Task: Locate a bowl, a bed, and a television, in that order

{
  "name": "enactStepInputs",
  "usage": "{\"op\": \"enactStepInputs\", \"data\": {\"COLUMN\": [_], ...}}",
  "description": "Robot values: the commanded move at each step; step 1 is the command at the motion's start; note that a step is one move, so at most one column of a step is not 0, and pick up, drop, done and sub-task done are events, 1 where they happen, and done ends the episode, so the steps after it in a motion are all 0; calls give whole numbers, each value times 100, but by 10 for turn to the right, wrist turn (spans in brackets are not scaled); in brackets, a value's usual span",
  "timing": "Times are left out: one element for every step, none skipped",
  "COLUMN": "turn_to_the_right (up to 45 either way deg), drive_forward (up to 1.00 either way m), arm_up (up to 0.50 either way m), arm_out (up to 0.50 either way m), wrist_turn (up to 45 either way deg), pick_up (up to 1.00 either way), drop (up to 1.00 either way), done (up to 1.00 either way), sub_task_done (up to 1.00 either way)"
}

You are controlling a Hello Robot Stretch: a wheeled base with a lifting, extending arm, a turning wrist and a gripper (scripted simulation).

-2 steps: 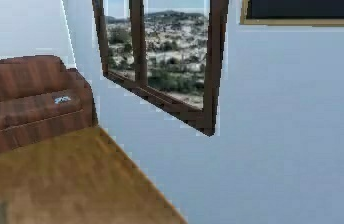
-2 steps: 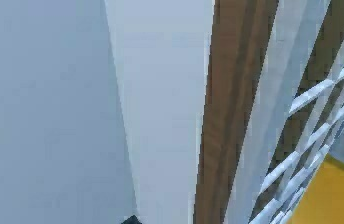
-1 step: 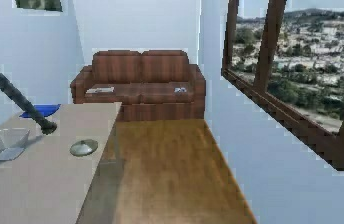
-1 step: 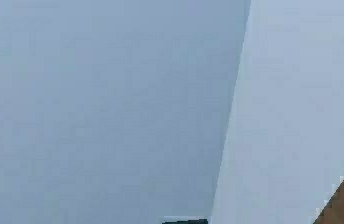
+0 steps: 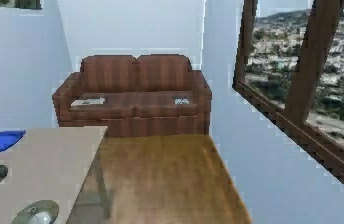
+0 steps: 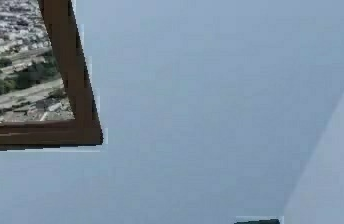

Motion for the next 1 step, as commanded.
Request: {"op": "enactStepInputs", "data": {"turn_to_the_right": [-450], "drive_forward": [0], "arm_up": [0], "arm_out": [0], "wrist_turn": [0], "pick_up": [0], "drop": [0], "done": [0], "sub_task_done": [0]}}
